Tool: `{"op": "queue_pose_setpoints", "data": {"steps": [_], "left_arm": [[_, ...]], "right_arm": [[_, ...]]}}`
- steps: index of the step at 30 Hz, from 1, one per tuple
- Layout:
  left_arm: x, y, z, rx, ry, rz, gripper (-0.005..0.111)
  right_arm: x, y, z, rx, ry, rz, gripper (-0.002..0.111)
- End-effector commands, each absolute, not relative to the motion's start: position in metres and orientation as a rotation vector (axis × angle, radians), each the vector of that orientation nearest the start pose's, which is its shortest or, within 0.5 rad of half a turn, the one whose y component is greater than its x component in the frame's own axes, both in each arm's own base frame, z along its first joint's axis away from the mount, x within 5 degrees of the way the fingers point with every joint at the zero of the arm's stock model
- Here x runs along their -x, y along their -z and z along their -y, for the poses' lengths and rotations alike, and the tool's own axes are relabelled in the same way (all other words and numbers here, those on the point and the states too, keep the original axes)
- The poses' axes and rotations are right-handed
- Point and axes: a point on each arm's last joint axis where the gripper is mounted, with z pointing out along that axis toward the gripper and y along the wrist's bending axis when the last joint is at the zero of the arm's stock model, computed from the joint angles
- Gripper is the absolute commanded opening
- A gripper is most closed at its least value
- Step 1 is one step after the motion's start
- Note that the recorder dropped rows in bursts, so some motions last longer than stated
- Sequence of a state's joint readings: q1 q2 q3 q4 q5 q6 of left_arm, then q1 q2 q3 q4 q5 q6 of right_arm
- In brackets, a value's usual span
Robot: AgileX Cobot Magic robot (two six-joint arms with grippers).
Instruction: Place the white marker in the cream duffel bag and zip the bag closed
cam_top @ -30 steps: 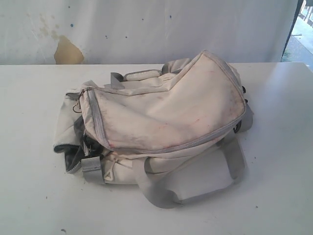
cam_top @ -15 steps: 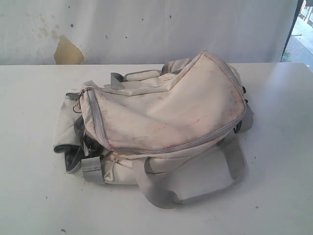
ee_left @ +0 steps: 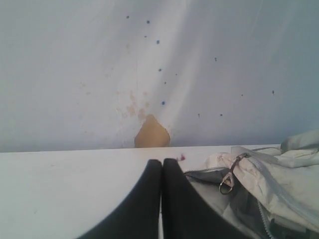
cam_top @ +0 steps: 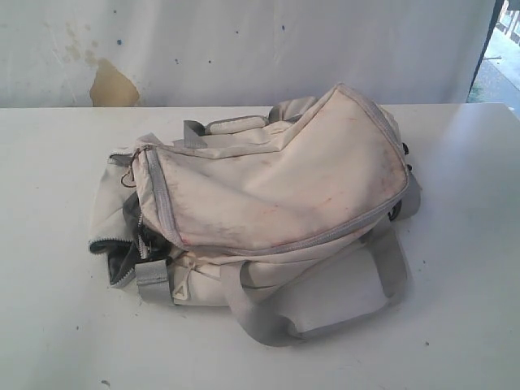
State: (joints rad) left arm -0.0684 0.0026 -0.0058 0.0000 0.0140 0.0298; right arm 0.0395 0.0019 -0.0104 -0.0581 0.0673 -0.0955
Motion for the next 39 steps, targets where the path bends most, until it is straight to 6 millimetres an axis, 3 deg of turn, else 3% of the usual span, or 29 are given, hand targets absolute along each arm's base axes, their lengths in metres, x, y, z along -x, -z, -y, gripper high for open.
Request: {"op": "queue_pose_setpoints", "data": {"steps": [1, 4, 13, 39], "left_arm": [[-0.0563, -0.2083, 0.0041, -0.076, 0.037, -1.535, 0.0], [-0.0563, -0.2077, 0.0041, -0.076, 0.036, -1.542, 0.0], [-0.0563, -0.2057, 0.0041, -0.077, 0.036, -1.565, 0.0], [-0.0563, -0.2059, 0.0041, -0.076, 0.038, -1.562, 0.0]], "right_arm": [[-0.0562, -0.1989, -0.0015, 0.133, 0.076, -1.636, 0.0], [-0.0564, -0.2044, -0.0021, 0.063, 0.003, -1.579, 0.0], [-0.0561, -0.1976, -0.0019, 0.068, 0.008, -1.653, 0.0], [-0.0561, -0.1976, -0.0019, 0.068, 0.008, -1.653, 0.0]]}}
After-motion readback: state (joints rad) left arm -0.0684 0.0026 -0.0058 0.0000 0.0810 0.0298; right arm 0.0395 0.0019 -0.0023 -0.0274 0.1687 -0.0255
